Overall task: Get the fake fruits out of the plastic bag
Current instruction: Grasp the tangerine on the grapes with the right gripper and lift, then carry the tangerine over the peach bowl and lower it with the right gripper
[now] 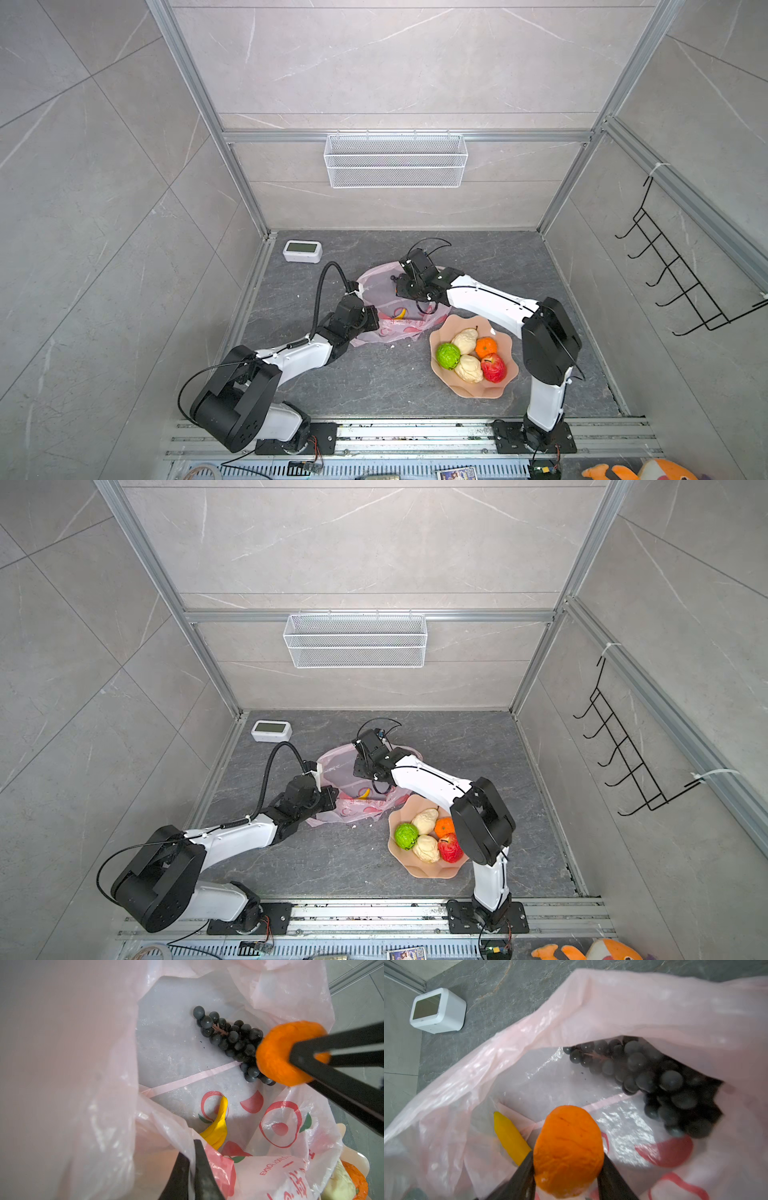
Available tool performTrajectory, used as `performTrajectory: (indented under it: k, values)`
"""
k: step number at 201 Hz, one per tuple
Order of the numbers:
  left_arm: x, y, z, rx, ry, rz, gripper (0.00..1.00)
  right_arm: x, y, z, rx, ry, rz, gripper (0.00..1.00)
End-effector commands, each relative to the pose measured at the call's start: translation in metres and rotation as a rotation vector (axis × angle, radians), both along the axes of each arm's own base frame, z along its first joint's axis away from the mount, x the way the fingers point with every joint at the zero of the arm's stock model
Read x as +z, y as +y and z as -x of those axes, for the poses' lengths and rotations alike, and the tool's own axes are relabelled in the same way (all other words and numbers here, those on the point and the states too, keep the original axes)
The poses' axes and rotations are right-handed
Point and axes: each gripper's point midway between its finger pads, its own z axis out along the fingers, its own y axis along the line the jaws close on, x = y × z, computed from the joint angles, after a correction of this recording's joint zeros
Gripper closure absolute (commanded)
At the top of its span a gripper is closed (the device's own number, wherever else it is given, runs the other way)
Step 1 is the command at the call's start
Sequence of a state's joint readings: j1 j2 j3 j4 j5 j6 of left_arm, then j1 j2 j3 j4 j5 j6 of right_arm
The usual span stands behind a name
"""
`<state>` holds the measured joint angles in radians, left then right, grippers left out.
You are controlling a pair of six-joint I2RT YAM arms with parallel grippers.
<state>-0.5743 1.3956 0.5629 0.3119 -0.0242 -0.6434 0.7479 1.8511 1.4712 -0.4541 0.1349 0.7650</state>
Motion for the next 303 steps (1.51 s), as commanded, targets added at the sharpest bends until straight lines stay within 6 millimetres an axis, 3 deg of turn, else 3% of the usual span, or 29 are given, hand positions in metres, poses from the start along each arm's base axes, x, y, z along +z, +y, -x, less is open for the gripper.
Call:
performTrajectory:
  k: [1,87,152,199,303]
  values:
    - [0.016,-0.006,-0.008,-0.016,-0.043,0.001,0.89,0.014,-0.034,0.028,0.014,-0.01,0.11,0.53]
    - [0.013,-0.007,-0.009,-0.015,-0.034,0.001,0.9,0.015,-0.127,0.122,0.024,0.094,0.428,0.55]
    - [0.013,-0.006,-0.009,-0.013,-0.038,-0.004,0.9,0.015,-0.181,0.164,-0.006,0.19,0.582,0.55]
    - [0.013,-0.006,-0.01,-0.013,-0.038,-0.005,0.9,0.003,-0.189,0.175,0.013,0.256,0.671,0.55]
    - [0.012,-0.007,-0.009,-0.014,-0.034,-0.004,0.9,-0.013,-0.196,0.171,0.033,0.29,0.884,0.54]
